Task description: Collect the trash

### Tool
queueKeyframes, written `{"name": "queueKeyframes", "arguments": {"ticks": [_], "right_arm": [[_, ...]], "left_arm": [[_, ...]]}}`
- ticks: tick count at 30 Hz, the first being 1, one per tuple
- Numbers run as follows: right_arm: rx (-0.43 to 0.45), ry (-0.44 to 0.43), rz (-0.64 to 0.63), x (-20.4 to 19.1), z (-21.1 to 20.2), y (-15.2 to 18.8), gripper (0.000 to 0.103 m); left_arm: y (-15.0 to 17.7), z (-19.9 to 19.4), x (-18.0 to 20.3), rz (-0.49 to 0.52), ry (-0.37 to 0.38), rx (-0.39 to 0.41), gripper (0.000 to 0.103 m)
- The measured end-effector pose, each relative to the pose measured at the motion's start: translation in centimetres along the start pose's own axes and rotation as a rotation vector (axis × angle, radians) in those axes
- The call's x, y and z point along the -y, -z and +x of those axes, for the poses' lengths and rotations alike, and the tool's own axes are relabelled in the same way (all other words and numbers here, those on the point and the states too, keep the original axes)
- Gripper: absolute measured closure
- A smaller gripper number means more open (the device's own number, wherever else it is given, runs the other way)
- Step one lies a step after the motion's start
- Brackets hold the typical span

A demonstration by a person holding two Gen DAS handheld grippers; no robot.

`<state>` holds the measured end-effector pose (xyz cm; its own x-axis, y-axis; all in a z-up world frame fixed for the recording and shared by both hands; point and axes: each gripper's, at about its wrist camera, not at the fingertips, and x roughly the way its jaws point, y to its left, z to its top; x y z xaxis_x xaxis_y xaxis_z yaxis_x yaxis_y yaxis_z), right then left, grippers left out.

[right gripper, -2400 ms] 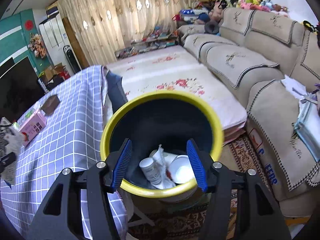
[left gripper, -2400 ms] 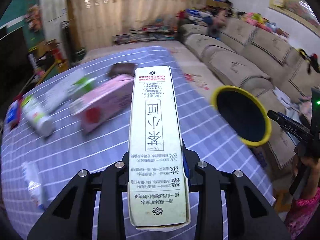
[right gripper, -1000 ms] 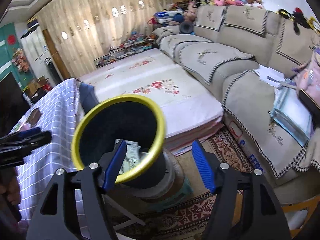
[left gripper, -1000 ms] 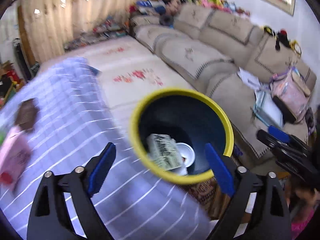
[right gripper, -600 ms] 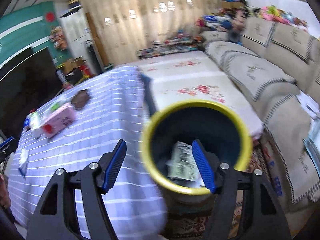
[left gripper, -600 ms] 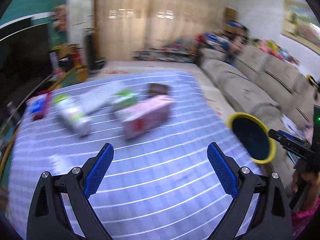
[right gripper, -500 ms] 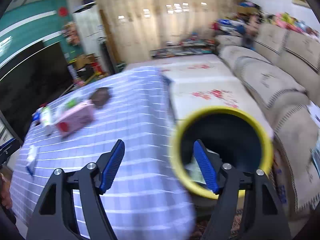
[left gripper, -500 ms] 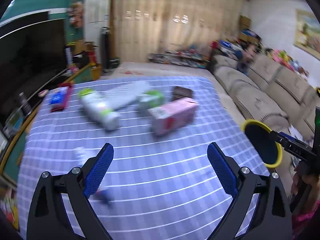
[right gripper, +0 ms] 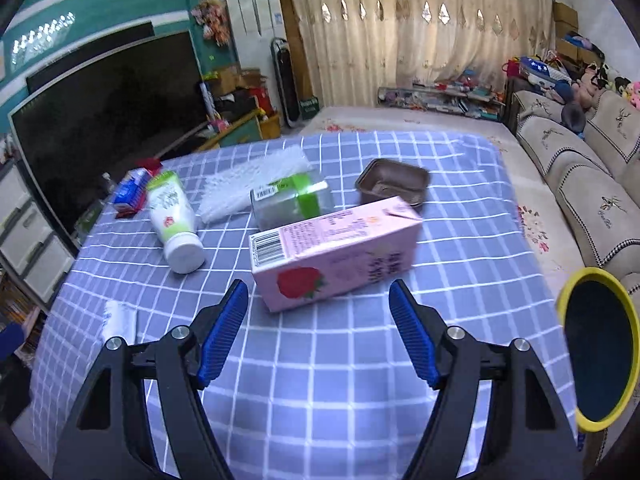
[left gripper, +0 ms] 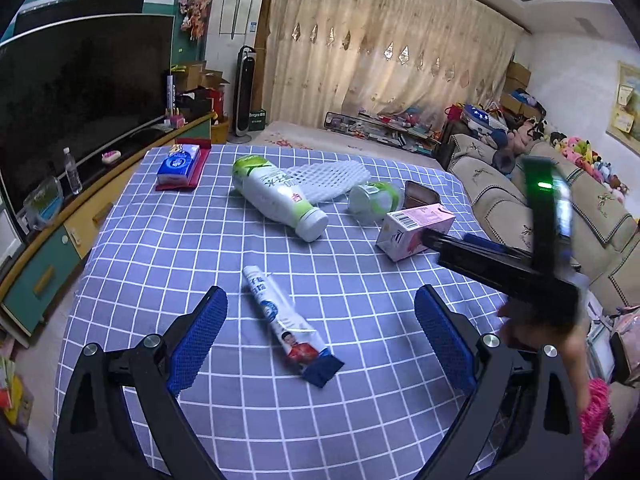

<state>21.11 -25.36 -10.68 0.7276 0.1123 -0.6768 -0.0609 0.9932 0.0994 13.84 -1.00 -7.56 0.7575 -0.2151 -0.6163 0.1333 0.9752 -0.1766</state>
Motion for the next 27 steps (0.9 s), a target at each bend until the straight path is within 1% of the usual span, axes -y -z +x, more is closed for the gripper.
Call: {"name": "queueKeyframes", "arguments": {"ticks": [6, 10, 15, 21, 23, 25, 27], "right_arm": [[-0.043, 0.046, -0.007, -1.3, 2.8, -0.1, 0.034], [-0.061, 0.072, -0.002, -0.6, 3.6, -0.2, 0.034], [-0.074, 0.096, 0.03, 2.8, 2.3, 0.1, 0.034], [-0.046, 0.204, 0.13, 8.8, -0.5, 1.1, 0.034], [-0.025, 0.194, 0.154, 9.8, -1.4, 1.1, 0.034], [-0.005, 0.17, 0.151, 9.5, -1.9, 0.9, 0.034], [0.019, 0.139, 0.13, 8.3, -2.0, 0.7, 0.033]], "left_arm": [[0.4, 0.5, -1.1, -0.03, 0.004, -0.012, 0.01], [0.6, 1.2, -0.8, -0.032, 0.02, -0.029, 0.01], [0.5, 1.7, -0.3, -0.027, 0.028, -0.039, 0.01], [0.5, 2.3, 0.3, -0.023, 0.04, -0.048, 0.01], [0.6, 2.4, 0.9, -0.016, 0.048, -0.052, 0.01], [0.7, 2.4, 1.2, -0.01, 0.053, -0.053, 0.01], [0.7, 2.3, 1.6, -0.002, 0.055, -0.051, 0.01]]}}
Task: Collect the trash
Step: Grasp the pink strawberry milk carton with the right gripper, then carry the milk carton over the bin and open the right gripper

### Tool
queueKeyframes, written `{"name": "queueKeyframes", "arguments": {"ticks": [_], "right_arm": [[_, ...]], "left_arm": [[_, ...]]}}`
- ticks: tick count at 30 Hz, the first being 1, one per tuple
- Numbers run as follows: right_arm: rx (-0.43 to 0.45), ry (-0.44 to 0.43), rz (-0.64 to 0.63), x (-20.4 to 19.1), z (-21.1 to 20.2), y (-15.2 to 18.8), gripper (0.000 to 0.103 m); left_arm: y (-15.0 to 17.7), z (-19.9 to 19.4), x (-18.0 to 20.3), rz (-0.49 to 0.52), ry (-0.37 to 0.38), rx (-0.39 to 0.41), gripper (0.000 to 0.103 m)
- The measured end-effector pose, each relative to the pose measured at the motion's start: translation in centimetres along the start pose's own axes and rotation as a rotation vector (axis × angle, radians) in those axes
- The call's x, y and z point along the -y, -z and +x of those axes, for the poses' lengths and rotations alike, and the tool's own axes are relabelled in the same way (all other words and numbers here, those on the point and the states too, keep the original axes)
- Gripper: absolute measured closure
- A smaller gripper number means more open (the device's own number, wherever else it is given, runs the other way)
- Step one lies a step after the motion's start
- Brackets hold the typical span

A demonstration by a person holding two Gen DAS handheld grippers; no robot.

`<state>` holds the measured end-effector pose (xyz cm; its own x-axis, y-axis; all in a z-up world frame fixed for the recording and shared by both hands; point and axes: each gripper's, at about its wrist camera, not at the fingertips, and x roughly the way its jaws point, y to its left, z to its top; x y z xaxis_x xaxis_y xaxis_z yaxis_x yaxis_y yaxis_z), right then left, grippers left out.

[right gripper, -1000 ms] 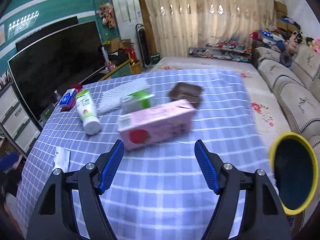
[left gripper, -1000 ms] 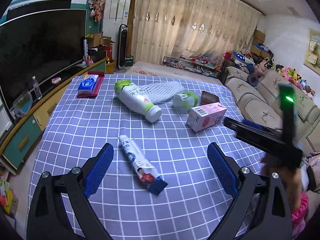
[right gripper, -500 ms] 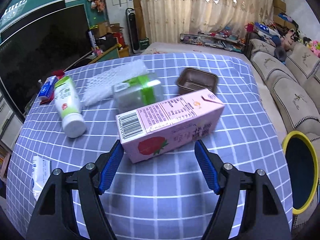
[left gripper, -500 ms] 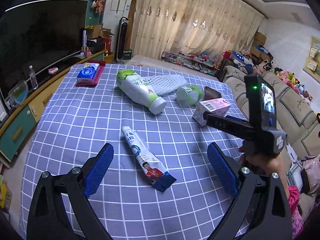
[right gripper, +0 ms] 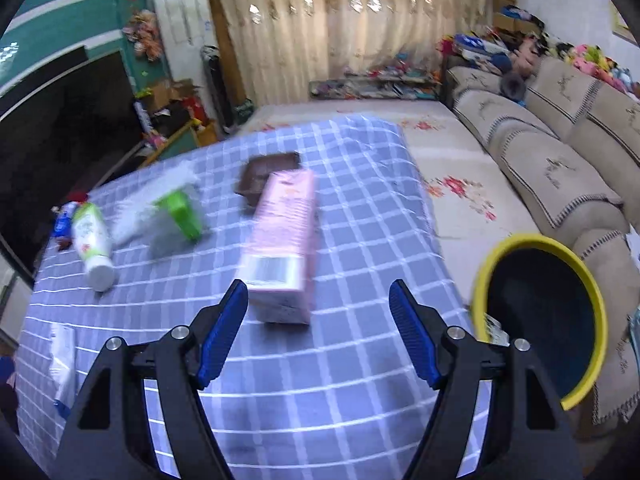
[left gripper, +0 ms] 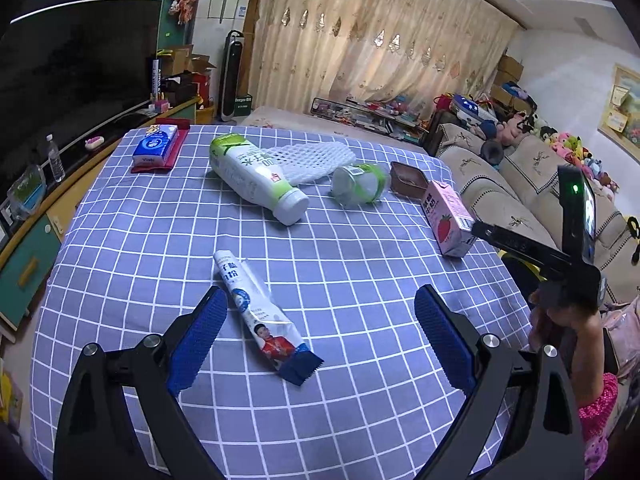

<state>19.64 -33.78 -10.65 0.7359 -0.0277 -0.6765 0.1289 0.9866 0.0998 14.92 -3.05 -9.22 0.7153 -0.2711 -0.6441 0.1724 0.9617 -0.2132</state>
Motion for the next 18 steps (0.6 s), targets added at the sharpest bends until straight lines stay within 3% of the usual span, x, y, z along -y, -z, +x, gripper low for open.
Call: {"name": "queueKeyframes", "arguments": {"ticks": [9, 10, 14, 18], "right_arm": [[-0.063, 0.043, -0.041, -2.2, 4.3, -0.2, 0.032], [-0.067, 0.045, -0.036, -2.0, 4.6, -0.2, 0.034], [-0.098, 0.049, -0.02, -1.4, 5.7, 0.0, 0.059], [-0.072, 0.034, -0.001, -0.7, 5.3, 0.0, 0.064]], "left_arm": [[0.2, -0.5, -0.5, -0.017, 0.0, 0.004, 0.01], [0.2, -0.5, -0.6, -0.019, 0.0, 0.004, 0.01], [0.2, -0.2, -0.8, -0.023, 0.004, -0.003, 0.01], [0.3, 0.0, -0.7, -0.02, 0.001, -0.009, 0.01]]}}
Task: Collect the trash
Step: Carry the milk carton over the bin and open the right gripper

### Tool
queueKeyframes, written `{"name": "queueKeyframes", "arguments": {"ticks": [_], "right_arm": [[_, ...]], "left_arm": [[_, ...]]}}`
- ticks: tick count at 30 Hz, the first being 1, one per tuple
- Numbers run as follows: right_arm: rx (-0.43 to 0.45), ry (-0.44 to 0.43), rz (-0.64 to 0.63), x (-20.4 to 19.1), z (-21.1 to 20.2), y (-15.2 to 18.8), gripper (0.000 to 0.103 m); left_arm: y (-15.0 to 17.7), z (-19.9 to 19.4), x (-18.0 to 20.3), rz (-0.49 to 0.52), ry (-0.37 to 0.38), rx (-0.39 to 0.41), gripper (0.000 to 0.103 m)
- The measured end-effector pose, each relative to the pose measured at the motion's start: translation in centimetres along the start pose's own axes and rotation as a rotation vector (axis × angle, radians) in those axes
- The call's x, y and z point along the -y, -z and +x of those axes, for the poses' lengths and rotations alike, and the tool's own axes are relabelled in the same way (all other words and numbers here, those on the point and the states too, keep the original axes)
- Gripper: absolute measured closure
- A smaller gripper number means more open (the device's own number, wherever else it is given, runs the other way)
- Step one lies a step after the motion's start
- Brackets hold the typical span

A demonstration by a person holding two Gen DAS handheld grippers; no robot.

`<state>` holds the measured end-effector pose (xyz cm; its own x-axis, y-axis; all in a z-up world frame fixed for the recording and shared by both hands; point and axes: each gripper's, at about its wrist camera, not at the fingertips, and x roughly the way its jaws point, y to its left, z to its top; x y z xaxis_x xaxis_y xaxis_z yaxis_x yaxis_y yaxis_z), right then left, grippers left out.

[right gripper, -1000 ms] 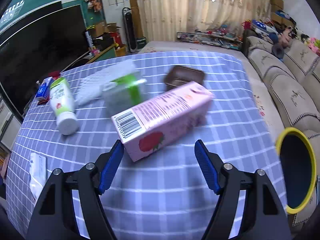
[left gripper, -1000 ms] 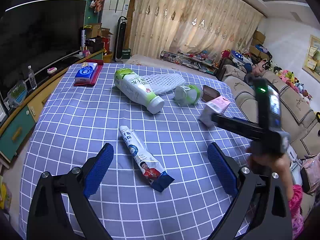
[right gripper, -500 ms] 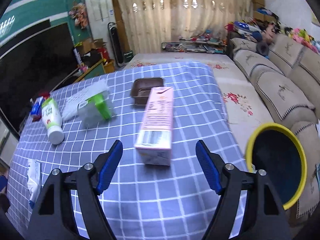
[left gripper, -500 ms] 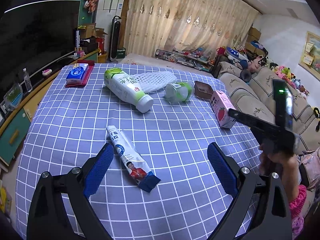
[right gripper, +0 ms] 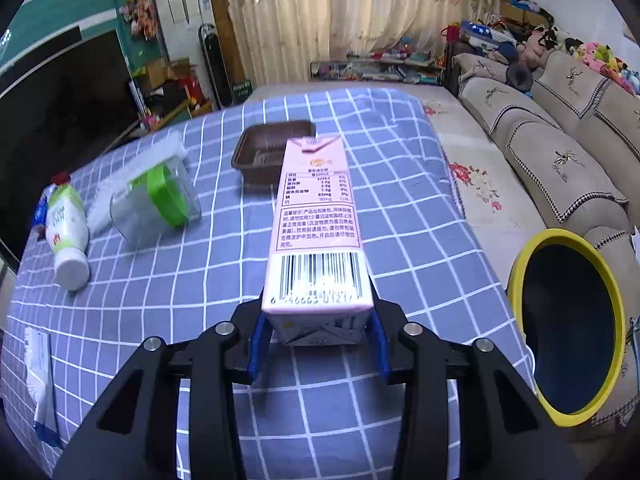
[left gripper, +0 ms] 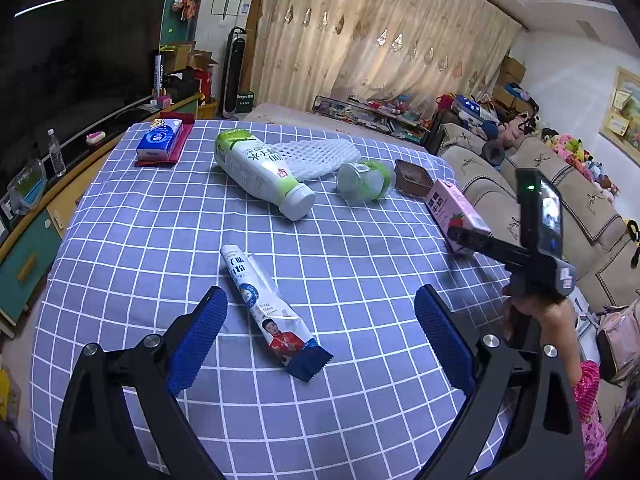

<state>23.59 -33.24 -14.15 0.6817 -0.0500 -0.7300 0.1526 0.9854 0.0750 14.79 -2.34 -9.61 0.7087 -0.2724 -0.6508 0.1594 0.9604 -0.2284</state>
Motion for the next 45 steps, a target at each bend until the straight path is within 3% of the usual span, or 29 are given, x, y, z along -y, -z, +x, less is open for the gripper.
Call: {"name": "queueKeyframes", "arguments": {"ticks": [14, 19, 30, 37, 45], "right_arm": [[0.124, -0.148, -0.009, 2.9, -10.0, 2.2, 0.065], [0.145, -0.158, -0.009, 4.8, -12.8, 3.4, 0.065], [0.145, 0.002, 0.124, 14.1, -13.7, 5.5, 0.065], [0.072, 0.161, 0.234, 21.2, -10.4, 7.1, 0.065], [-0.013, 0.227, 0.272, 24.2, -5.7, 7.9, 0.065]], "left_arm": [[0.1, 0.4, 1.5, 0.031, 0.011, -0.007, 0.01], [0.3, 0.2, 1.8, 0.036, 0.013, -0.004, 0.01], [0.8, -0.4, 2.4, 0.033, -0.019, 0.01, 0.01], [1.2, 0.0, 2.1, 0.019, -0.06, -0.003, 0.01], [1.0, 0.7, 1.2, 0.0, -0.109, -0.02, 0.01]]}}
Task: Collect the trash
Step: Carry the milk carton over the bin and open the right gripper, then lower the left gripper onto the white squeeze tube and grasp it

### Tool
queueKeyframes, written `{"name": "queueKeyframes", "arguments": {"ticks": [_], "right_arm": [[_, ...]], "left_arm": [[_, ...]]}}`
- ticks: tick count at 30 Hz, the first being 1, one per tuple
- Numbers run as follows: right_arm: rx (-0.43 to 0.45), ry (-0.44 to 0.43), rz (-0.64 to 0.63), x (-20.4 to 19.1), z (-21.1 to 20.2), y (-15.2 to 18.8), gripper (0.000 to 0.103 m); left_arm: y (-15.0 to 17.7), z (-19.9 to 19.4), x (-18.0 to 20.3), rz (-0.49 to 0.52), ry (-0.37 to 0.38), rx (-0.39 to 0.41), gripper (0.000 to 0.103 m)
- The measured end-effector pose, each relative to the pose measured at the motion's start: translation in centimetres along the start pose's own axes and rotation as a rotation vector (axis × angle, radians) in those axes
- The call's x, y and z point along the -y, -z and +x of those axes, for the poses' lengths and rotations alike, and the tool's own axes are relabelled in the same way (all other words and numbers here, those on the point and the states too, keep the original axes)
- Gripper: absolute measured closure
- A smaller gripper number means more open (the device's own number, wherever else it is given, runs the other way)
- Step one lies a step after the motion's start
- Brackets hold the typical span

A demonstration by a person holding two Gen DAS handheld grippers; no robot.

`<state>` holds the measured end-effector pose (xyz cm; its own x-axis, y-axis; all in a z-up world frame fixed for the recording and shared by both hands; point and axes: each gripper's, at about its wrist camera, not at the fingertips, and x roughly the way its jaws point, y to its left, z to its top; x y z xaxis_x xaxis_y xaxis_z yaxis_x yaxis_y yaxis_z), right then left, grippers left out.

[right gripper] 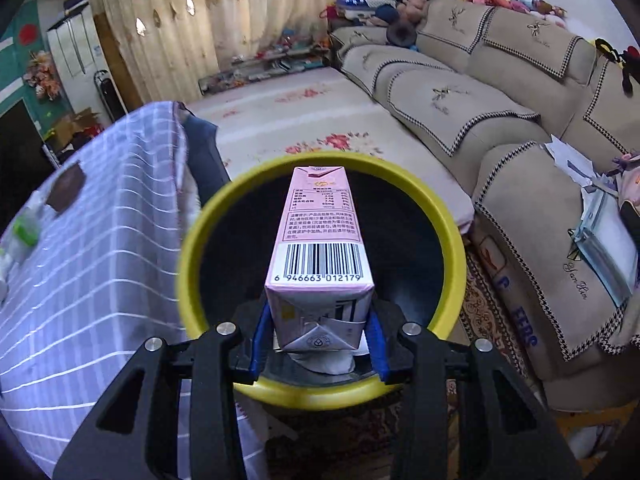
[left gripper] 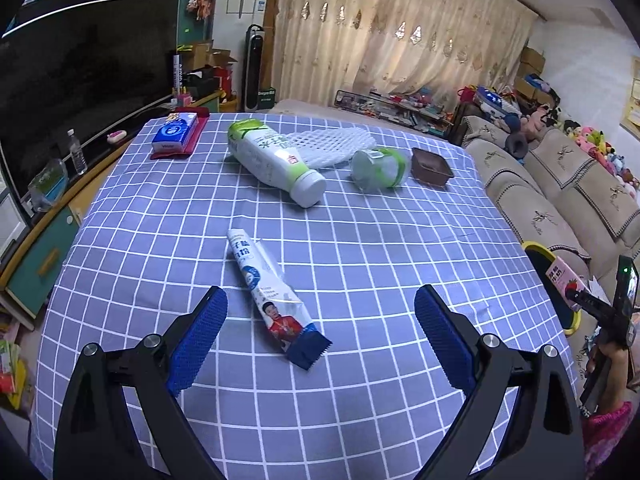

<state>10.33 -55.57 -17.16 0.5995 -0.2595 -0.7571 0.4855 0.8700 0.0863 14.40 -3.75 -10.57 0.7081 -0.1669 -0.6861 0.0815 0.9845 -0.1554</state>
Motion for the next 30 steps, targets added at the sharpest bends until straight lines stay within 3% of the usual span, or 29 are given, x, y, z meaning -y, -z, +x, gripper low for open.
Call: {"name": "queueKeyframes", "arguments": {"ticks": [3, 7, 14, 22, 30], "right_arm": [[-0.011, 0.022, -0.008, -0.1, 1.1, 0.0, 0.064], [0.011, 0.028, 0.0, 0.3, 1.3, 0.0, 0.053], [0.042, -0.005, 0.003, 0.1, -0.3, 0.0, 0.051], [0.082, -0.041, -0.007, -0.5, -2.2, -0.2, 0.045], [0.077, -0.077, -0.022, -1.2, -2.4, -0.3, 0.045]], "left_arm": [[-0.2, 0.4, -0.4, -0.011, -0.022, -0.008, 0.01], [-0.4, 0.6, -0.7, -0.017, -0.055, -0.009, 0.01], [-0.7, 1.7, -1.2, -0.038, -0.101, -0.032, 0.01], [-0.5, 5.0, -1.4, -0.061, -0.162, -0.119, 0.01], [-0.3, 7.8, -1.4, -0.048, -0.228, -0.165, 0.01]]}}
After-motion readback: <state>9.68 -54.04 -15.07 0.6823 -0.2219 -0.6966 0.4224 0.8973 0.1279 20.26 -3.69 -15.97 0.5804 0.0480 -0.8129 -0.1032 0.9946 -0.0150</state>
